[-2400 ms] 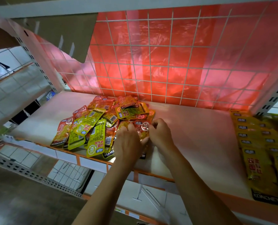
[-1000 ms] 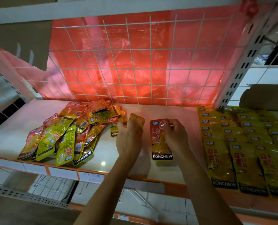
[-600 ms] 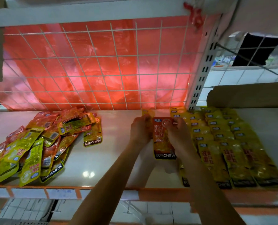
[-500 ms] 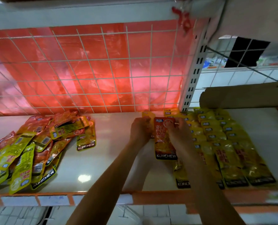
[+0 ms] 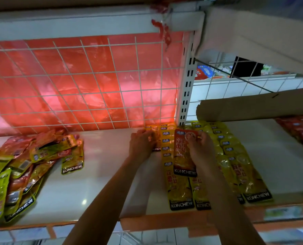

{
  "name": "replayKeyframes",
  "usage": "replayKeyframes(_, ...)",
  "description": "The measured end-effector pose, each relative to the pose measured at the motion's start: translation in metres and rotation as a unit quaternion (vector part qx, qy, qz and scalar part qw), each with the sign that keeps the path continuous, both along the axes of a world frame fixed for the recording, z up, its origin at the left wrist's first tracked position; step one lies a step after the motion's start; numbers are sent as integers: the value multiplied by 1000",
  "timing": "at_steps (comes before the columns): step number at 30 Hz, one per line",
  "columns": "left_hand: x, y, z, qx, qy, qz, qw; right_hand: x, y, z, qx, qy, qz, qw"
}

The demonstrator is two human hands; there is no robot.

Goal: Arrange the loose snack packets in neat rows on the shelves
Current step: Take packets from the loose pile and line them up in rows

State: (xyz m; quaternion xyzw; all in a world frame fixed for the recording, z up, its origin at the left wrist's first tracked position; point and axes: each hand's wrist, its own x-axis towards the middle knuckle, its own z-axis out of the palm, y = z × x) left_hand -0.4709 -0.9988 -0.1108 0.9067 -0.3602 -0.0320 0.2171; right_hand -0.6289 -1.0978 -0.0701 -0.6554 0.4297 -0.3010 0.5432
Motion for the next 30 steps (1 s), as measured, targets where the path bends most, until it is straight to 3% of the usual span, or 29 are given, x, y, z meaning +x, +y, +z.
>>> replayKeyframes(5, -12, -5, 2, -25, -17, 66, 997, -17, -14, 0, 3, 8, 5, 1000)
replayKeyframes(11, -77, -28, 29, -169, -36, 41, 984, -44, -34, 6, -11, 21, 36, 999)
replayKeyframes(17, -147, -61, 48, -238, 108, -59, 963, -78, -54, 14, -53, 7, 10, 999)
replayKeyframes(23, -183, -81, 46, -206, 243, -119, 940, -109, -66, 13, -8, -18, -71, 997)
replayKeyframes(30, -210, -108, 36, -218, 298, -161, 915, -143, -84, 7, -32, -6, -98, 995)
